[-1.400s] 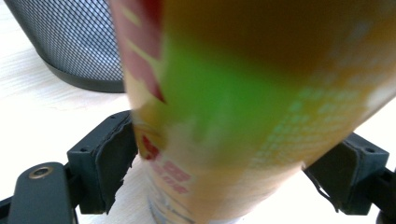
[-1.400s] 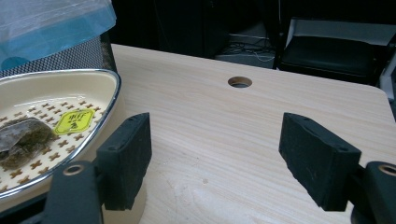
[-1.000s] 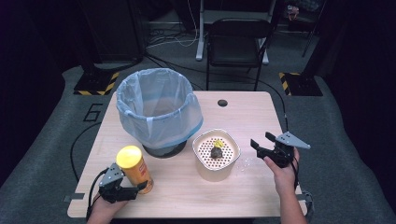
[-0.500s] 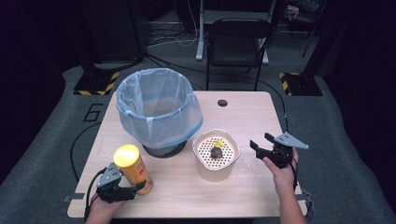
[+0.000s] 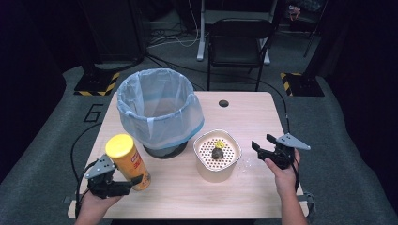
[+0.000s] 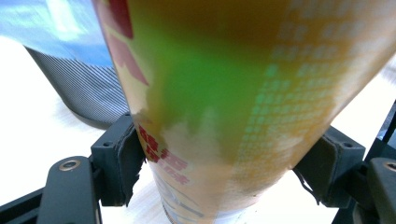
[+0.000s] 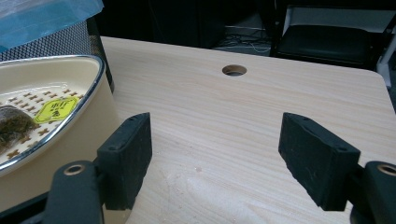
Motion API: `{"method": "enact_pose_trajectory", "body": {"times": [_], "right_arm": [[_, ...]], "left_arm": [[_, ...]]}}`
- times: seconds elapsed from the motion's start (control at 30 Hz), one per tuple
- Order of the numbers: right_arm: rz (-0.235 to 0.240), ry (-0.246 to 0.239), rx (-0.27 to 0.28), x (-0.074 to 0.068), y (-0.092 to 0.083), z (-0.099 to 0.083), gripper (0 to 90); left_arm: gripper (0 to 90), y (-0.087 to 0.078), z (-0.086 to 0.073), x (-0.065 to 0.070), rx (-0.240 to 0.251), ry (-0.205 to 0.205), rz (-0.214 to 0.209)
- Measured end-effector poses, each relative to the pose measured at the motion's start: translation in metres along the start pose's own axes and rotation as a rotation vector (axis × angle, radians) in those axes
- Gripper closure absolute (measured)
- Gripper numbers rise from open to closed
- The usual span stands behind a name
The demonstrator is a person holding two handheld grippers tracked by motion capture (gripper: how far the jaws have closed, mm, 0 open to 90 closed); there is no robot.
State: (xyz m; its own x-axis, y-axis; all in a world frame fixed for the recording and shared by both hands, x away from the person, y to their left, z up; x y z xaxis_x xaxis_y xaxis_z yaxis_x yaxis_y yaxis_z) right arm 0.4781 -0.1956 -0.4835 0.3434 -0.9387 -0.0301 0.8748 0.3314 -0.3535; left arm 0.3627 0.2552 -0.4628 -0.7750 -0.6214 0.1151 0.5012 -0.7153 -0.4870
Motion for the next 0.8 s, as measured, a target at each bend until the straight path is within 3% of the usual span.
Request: {"method": "enact_pose_trajectory", "body": {"times": [0.1, 0.23, 0.4, 0.6, 0.8], "right_arm": [[0.004, -0.004, -0.001, 0.0, 0.0, 0.0, 25.5], [-0.001, -0.001, -0.004, 0.001, 0.001, -0.002, 25.5], [0.004, 0.017, -0.005, 0.003, 0.001, -0.003, 25.5], [0.002, 0.006, -0.011, 0.002, 0.002, -0.004, 25.5], [0.004, 0.012, -0.014, 0.002, 0.004, -0.005, 25.5]], "left_arm": [[24.1, -0.005, 0.009, -0.001, -0.007, -0.016, -0.008], [24.2, -0.009, 0.02, 0.0, -0.012, -0.005, -0.013], [24.1, -0.016, 0.038, 0.007, -0.016, -0.001, -0.039], [24.1, -0.024, 0.063, 0.018, -0.025, 0.014, -0.051], [24.2, -0.031, 0.093, 0.03, -0.031, 0.011, -0.112]]}}
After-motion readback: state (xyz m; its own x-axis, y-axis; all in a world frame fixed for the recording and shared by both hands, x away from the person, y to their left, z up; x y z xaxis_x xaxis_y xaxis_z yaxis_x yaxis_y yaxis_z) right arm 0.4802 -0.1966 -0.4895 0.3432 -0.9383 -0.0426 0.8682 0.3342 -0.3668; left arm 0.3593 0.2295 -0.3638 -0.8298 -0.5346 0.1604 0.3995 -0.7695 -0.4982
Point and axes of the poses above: each handheld gripper's, and its own axes: y roughly forward along the jaws, z roughly out of its top, x roughly to its right, the point moved 9 cm from there along y, roughly forward along the jaws, and after that the axes turned 8 degrees about -z, right-handed, at the moved point
